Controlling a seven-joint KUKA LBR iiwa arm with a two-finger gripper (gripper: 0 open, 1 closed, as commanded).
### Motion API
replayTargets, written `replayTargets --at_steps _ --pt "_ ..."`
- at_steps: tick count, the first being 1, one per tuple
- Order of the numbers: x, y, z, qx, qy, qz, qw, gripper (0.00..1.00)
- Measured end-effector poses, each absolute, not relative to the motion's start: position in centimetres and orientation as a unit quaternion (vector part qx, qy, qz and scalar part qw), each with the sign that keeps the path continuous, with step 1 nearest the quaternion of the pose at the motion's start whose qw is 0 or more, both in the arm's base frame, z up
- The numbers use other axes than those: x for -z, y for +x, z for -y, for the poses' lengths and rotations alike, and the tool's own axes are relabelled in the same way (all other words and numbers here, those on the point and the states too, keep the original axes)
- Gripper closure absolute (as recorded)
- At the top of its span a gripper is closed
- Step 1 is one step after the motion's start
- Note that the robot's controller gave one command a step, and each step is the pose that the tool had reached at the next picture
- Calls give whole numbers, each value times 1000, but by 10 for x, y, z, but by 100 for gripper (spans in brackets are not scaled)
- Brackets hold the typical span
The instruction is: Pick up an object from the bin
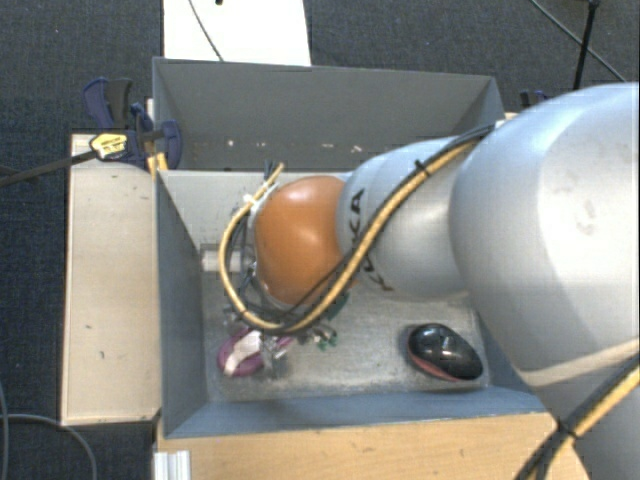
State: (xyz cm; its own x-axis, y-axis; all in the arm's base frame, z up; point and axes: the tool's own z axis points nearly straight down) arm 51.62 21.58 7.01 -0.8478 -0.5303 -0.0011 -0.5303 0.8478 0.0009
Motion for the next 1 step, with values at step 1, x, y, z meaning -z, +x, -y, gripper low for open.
replayTargets --at_steps 1 --pt "-185 516 -215 -1 -281 -960 5 100"
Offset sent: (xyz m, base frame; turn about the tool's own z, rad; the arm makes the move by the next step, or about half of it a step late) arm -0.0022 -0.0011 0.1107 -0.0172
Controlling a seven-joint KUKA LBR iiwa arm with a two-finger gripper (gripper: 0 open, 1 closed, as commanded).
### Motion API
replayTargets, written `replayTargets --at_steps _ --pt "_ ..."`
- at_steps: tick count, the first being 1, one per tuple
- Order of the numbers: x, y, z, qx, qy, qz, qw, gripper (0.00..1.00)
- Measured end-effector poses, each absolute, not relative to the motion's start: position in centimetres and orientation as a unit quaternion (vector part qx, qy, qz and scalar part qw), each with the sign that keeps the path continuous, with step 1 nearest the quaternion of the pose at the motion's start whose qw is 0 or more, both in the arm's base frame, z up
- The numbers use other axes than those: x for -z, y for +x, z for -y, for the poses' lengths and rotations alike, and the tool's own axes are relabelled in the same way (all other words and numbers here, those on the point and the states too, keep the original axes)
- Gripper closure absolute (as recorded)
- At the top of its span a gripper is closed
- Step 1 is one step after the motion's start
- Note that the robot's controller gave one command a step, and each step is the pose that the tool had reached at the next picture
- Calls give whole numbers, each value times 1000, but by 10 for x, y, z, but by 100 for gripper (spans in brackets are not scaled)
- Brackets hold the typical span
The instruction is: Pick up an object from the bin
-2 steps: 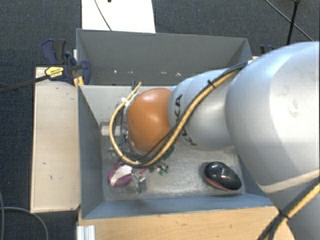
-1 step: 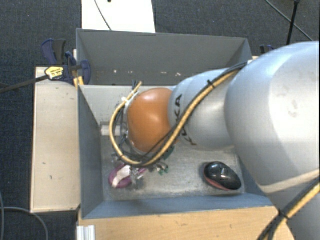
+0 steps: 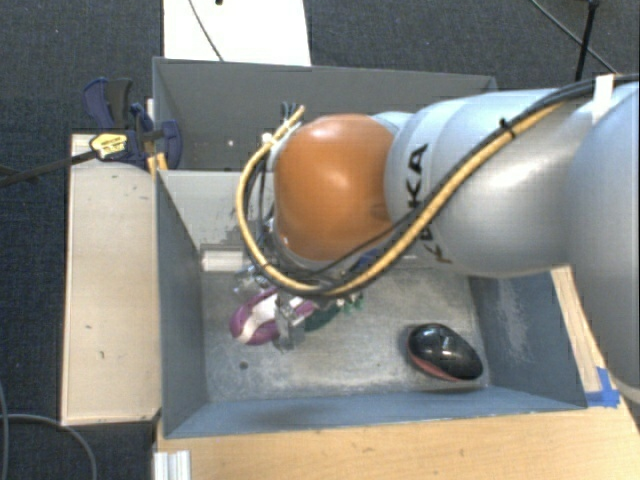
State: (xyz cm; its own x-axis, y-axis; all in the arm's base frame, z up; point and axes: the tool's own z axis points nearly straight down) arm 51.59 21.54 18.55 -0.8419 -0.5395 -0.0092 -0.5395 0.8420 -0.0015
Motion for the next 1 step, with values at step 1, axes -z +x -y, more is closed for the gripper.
replayTargets --at_steps 1 --pt "-274 511 -217 -1 -289 -957 5 100"
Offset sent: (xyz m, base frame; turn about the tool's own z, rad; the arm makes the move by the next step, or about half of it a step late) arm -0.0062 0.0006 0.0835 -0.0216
